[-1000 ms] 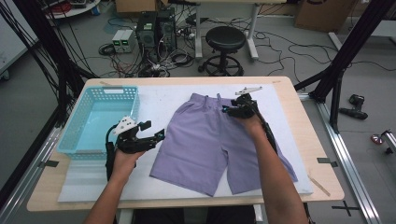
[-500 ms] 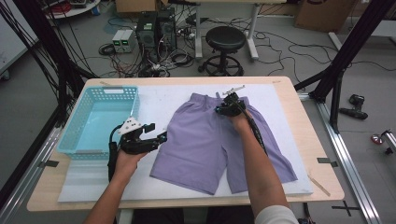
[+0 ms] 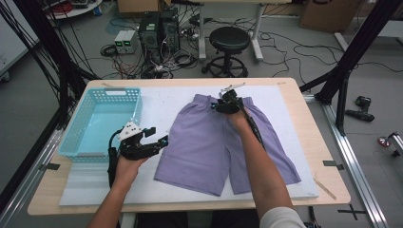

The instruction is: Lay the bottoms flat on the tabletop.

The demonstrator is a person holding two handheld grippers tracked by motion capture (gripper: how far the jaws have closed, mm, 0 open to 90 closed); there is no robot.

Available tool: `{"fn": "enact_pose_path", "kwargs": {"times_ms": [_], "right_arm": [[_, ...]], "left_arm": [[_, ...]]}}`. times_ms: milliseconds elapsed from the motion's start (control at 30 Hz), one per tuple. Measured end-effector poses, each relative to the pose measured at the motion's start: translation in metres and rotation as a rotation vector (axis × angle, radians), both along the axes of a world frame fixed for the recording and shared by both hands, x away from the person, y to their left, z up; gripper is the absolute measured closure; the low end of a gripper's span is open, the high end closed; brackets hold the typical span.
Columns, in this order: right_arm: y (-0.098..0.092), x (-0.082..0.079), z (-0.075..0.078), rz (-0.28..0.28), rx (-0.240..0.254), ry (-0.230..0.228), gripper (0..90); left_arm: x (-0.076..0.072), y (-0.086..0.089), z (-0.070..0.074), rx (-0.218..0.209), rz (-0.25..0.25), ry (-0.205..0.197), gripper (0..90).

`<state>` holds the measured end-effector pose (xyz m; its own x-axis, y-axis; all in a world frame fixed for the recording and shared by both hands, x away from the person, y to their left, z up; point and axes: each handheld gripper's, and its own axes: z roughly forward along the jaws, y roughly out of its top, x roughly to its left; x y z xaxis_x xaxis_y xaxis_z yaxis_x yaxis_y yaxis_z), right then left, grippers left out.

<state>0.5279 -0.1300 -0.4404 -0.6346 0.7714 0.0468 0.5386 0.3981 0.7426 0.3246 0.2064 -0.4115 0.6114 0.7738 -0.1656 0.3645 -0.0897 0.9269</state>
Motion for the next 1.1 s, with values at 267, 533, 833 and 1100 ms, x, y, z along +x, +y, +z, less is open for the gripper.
{"fn": "enact_pose_path", "kwargs": {"times_ms": [267, 533, 833, 1100], "right_arm": [[0.02, 0.016, -0.014, 0.008, -0.083, -0.026, 55.7], [-0.013, -0.009, 0.019, -0.012, -0.018, -0.043, 47.1], [-0.109, -0.077, 0.04, -0.117, 0.02, -0.057, 61.8], [-0.169, -0.152, 0.028, -0.218, -0.004, -0.079, 76.5]], "left_arm": [[0.0, 0.003, 0.0, -0.022, 0.002, -0.005, 34.6], [0.001, 0.001, -0.009, 0.003, -0.003, 0.016, 47.1], [0.002, 0.009, -0.014, -0.014, 0.015, 0.05, 49.8], [-0.002, 0.004, -0.018, -0.011, -0.013, 0.05, 51.6]]}}
